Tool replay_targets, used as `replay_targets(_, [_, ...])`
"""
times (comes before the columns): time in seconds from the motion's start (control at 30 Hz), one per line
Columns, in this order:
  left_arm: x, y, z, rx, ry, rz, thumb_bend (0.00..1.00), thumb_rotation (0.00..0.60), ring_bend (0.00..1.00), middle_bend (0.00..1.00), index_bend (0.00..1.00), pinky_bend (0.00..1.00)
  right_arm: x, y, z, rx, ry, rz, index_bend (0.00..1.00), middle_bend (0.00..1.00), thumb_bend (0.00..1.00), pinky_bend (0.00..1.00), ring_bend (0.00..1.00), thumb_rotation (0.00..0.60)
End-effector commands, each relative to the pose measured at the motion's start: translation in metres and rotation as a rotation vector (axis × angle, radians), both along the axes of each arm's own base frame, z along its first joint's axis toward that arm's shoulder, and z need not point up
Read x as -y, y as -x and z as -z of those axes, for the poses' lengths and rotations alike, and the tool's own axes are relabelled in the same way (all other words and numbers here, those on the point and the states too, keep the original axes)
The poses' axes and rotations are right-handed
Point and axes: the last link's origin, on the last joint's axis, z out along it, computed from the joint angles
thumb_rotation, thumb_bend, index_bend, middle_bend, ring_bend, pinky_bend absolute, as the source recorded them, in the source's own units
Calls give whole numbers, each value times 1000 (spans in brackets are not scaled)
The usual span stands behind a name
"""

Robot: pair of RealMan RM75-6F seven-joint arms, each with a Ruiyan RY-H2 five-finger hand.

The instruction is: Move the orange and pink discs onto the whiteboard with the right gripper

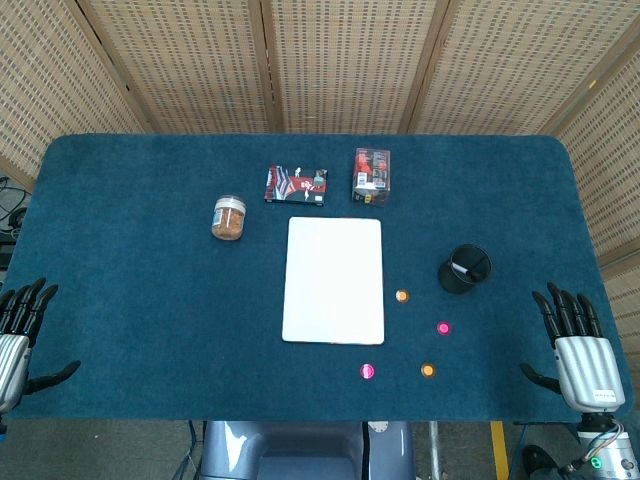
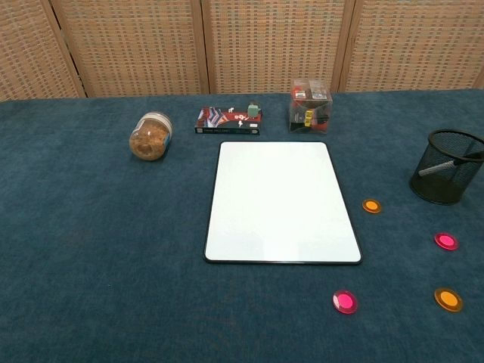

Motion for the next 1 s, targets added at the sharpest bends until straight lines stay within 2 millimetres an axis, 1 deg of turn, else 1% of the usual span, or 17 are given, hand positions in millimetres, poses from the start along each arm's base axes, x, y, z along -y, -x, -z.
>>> replay_targets(0.03, [0, 0, 0, 0, 1, -2, 0, 600, 0, 0, 0, 0, 0, 0, 0, 1, 0, 0, 0, 0, 0, 0, 0, 600])
replay_targets(0.3, [1, 0, 0, 1, -3, -1, 0, 600, 0, 0, 0, 0, 0, 0, 0, 9, -12, 1, 0, 0, 0, 0, 0, 600])
replay_targets(0.37, [1, 0, 0, 3, -5, 1, 0, 600, 0, 0, 0, 0, 2, -4, 0, 29, -18, -14, 0, 0, 0, 0, 0, 600])
replay_targets(0.4, [0, 0, 0, 3, -4, 0, 0, 600, 0, 0, 0, 0, 6, -9, 0, 40, -24, -37, 0, 1, 0, 0, 0, 600])
replay_targets(0.43, [-1, 1, 0, 4, -1, -4, 0, 600, 0, 0, 0, 0, 11, -15, 0, 34, -28, -73, 0, 20, 0, 0, 2, 600])
replay_targets(0.5, [-5, 3, 0, 6, 2, -13, 0, 600, 0, 0, 0, 0, 24, -30, -2, -12, -39, -135, 0, 117, 0, 14, 69, 600])
replay_targets(0.53, [-7, 4, 0, 9, 2, -20, 0, 600, 0, 0, 0, 0, 34, -44, -2, -46, -57, -180, 0, 209, 0, 60, 155, 600])
replay_targets(0.57, [-9, 4, 0, 10, -1, -26, 0, 600, 0, 0, 0, 0, 49, -68, 1, -72, -93, -248, 0, 305, 0, 146, 265, 600])
replay_targets(0.6, [-11, 4, 0, 10, -3, -31, 0, 600, 0, 0, 0, 0, 65, -87, 4, -89, -129, -272, 0, 374, 0, 231, 342, 600])
replay_targets(0.67, [-13, 4, 0, 10, -6, -37, 0, 600, 0, 0, 0, 0, 84, -109, 13, -78, -183, -300, 0, 594, 0, 524, 573, 600])
replay_targets(0.7, [-14, 5, 0, 10, -6, -43, 0, 600, 0, 0, 0, 0, 95, -119, 21, -63, -227, -297, 0, 665, 0, 620, 647, 600])
replay_targets(0.77, [-16, 6, 0, 10, -3, -52, 0, 600, 0, 0, 0, 0, 111, -133, 36, -36, -301, -284, 19, 829, 0, 873, 832, 600])
replay_targets(0.8, [-17, 7, 0, 10, -2, -57, 0, 600, 0, 0, 0, 0, 117, -137, 42, -23, -329, -271, 36, 875, 0, 931, 885, 600])
replay_targets(0.83, [-18, 8, 0, 10, -1, -62, 0, 600, 0, 0, 0, 0, 124, -142, 50, -6, -357, -262, 83, 936, 0, 984, 946, 600])
replay_targets(0.87, [-20, 9, 0, 11, 0, -67, 0, 600, 0, 0, 0, 0, 131, -146, 58, 11, -375, -253, 143, 975, 0, 1000, 983, 600])
replay_targets(0.93, [-22, 10, 0, 12, 2, -77, 0, 600, 0, 0, 0, 0, 145, -150, 78, 21, -402, -220, 231, 1000, 0, 1000, 1000, 600])
replay_targets(1.0, [-23, 11, 0, 14, 1, -82, 0, 600, 0, 0, 0, 0, 154, -150, 94, 10, -419, -188, 264, 1000, 5, 1000, 1000, 600])
